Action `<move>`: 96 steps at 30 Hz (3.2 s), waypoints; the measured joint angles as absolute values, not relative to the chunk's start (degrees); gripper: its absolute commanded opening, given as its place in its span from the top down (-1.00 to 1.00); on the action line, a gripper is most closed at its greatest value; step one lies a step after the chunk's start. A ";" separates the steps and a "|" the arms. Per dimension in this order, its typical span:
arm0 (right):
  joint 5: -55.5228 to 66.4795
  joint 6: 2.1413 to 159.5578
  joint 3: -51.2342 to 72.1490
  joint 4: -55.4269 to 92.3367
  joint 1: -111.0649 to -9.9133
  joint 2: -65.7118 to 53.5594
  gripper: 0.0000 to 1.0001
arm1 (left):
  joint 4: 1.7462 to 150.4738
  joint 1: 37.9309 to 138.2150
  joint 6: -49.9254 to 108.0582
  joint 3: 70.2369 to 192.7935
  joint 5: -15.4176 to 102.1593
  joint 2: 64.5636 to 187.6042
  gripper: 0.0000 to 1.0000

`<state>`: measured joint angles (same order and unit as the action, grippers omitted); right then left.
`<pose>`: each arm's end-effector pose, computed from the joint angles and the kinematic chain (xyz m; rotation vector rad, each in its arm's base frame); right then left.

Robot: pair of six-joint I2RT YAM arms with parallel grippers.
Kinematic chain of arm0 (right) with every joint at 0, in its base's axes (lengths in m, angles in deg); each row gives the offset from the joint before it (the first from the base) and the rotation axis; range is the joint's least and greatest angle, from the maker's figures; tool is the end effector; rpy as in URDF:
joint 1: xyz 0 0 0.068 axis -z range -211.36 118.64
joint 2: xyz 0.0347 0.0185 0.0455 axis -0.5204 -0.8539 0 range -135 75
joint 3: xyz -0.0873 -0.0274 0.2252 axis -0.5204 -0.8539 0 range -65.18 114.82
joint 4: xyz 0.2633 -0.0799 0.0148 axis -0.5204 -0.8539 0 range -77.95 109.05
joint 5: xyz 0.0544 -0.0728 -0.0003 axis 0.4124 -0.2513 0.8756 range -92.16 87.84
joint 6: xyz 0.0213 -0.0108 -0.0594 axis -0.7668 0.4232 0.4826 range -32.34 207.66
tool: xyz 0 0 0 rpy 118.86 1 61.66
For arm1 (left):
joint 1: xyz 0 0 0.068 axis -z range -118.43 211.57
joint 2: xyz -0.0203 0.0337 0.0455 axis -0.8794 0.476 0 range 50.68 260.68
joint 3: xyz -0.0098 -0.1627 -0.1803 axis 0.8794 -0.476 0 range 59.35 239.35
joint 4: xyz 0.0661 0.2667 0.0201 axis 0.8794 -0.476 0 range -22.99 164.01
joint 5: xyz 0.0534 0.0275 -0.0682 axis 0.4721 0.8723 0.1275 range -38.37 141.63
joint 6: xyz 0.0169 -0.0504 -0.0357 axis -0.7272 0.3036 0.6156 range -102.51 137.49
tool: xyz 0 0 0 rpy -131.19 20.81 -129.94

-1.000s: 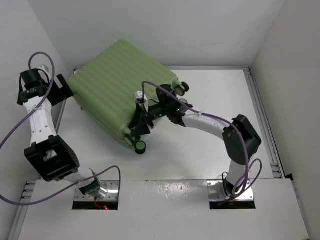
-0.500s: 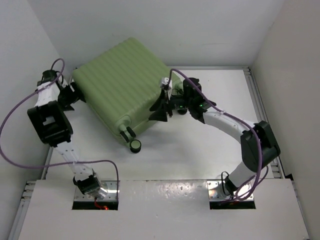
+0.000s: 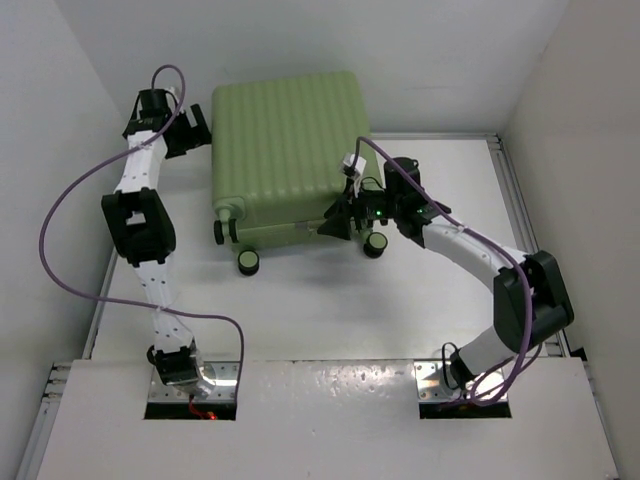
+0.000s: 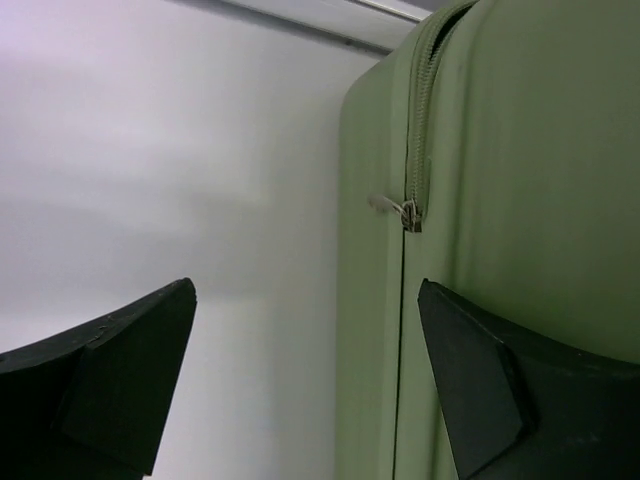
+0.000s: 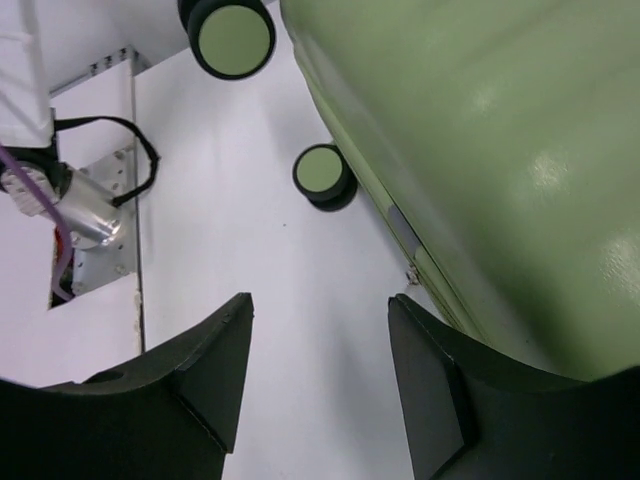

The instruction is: Pack the luggage

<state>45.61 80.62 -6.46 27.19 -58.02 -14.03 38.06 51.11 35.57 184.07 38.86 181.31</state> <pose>0.3144 0.1989 0.2266 -0.8939 1.8021 1.1928 0.5208 0.0851 0.2416 -0.4551 2.2553 -0.3250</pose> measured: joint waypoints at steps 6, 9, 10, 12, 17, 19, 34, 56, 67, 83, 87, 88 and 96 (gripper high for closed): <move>40.43 80.99 -8.71 25.73 -58.13 -12.24 -0.14 | 40.07 49.91 32.88 173.84 37.70 170.79 -0.98; 37.89 80.03 -10.02 25.81 -58.63 -12.02 -0.20 | 39.55 47.95 28.91 163.31 35.38 157.88 -0.98; 37.15 79.24 -10.50 25.77 -58.78 -11.87 -0.20 | 39.24 47.60 27.31 160.38 34.81 153.15 -0.98; 35.77 77.21 -11.75 25.79 -58.89 -11.17 -0.22 | 38.74 47.01 24.43 155.16 34.88 143.49 -0.98; 32.73 72.68 -17.98 28.28 -59.26 -5.48 -0.28 | 35.77 52.82 20.86 145.76 32.47 125.42 -0.98; 28.56 72.57 -21.36 29.62 -60.60 -1.83 -0.31 | 33.63 55.18 20.84 143.22 30.84 122.47 -0.98; -3.55 62.45 -33.87 43.41 -74.10 -3.19 -0.34 | 26.92 67.07 32.01 129.21 40.63 120.24 -0.98; -19.16 60.79 -16.29 48.48 -79.61 -25.11 -0.01 | 28.49 67.60 38.57 126.52 43.53 125.88 -0.84; -18.46 64.83 -14.48 49.16 -78.30 -27.71 1.00 | 28.55 66.68 39.16 126.52 41.79 127.06 -0.84; -10.44 70.23 -23.33 53.44 -73.10 -21.02 1.00 | 28.62 65.80 39.38 127.33 37.89 129.00 0.68; -10.00 71.13 -24.77 53.27 -71.98 -19.49 1.00 | 27.70 65.23 38.94 128.10 37.28 129.72 0.79; -10.00 71.30 -25.28 53.27 -71.66 -19.03 1.00 | 27.61 64.95 38.76 128.23 37.04 129.92 0.82; -7.22 74.08 -30.83 54.49 -70.23 -13.75 1.00 | 26.33 62.07 38.09 128.95 31.10 131.67 1.00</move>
<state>-7.22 74.08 -30.83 54.49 -70.23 -13.75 26.33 62.07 38.09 128.95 31.10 131.67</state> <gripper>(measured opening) 0.003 0.659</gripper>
